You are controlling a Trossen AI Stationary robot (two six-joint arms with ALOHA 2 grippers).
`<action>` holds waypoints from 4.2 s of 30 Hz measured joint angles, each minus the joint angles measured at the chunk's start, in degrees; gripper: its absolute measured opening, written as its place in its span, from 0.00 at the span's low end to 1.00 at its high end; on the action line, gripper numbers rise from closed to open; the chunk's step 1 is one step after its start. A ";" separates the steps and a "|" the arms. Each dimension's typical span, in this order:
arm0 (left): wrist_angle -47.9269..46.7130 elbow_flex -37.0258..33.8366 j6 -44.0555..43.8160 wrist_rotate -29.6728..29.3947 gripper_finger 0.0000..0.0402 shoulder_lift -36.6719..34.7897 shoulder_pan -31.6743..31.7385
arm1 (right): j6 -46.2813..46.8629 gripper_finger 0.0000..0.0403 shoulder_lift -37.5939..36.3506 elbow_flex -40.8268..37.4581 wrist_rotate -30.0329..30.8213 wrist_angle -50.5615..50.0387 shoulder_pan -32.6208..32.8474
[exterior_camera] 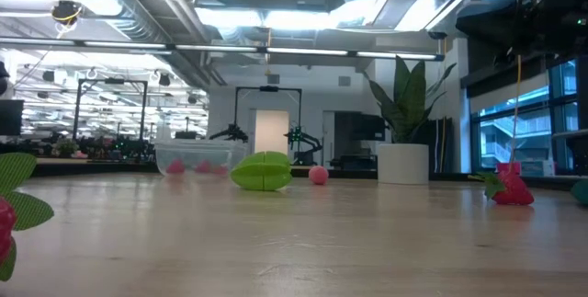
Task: Pick and placing Produce into tupperware
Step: Put the red strawberry into the transparent container
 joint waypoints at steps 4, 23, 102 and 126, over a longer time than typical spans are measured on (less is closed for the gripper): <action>0.26 0.00 -0.02 0.30 0.39 0.27 -5.51 | 0.03 0.05 -0.01 0.01 0.00 0.01 0.00; -1.95 0.02 -3.67 4.72 0.78 11.00 -32.96 | 0.52 0.05 -0.01 -0.01 0.02 0.46 0.00; -13.23 22.75 14.99 1.44 0.67 57.03 -55.65 | 4.22 0.05 0.01 0.01 -0.07 -7.98 0.02; -12.62 22.69 11.52 3.84 0.67 59.60 -55.13 | 4.20 0.05 0.01 0.01 -0.07 -7.61 0.00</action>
